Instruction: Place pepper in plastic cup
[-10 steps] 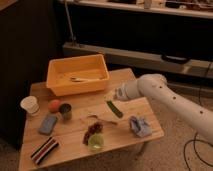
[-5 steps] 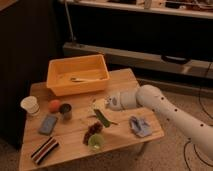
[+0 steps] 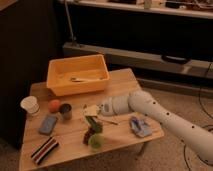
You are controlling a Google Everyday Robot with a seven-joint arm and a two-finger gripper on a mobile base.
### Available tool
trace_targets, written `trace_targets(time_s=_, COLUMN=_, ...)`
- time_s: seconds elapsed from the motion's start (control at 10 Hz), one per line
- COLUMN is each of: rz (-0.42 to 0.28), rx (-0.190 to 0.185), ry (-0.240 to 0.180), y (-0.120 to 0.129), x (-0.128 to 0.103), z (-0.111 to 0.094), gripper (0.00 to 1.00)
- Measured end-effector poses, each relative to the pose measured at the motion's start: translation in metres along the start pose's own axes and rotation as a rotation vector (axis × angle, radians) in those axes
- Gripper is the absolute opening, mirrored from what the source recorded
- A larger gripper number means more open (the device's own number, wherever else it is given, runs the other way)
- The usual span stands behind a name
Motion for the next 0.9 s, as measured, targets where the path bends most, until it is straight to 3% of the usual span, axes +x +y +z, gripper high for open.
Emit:
trace_targets(time_s=0.5, rz=-0.023, rx=0.044, ry=-0.032, y=-0.012, x=-0.032, z=0.029, gripper=0.0)
trace_targets(time_s=0.9, rz=-0.01, rx=0.076, ry=-0.013, y=-0.006, x=-0.053, z=0.033, gripper=0.0)
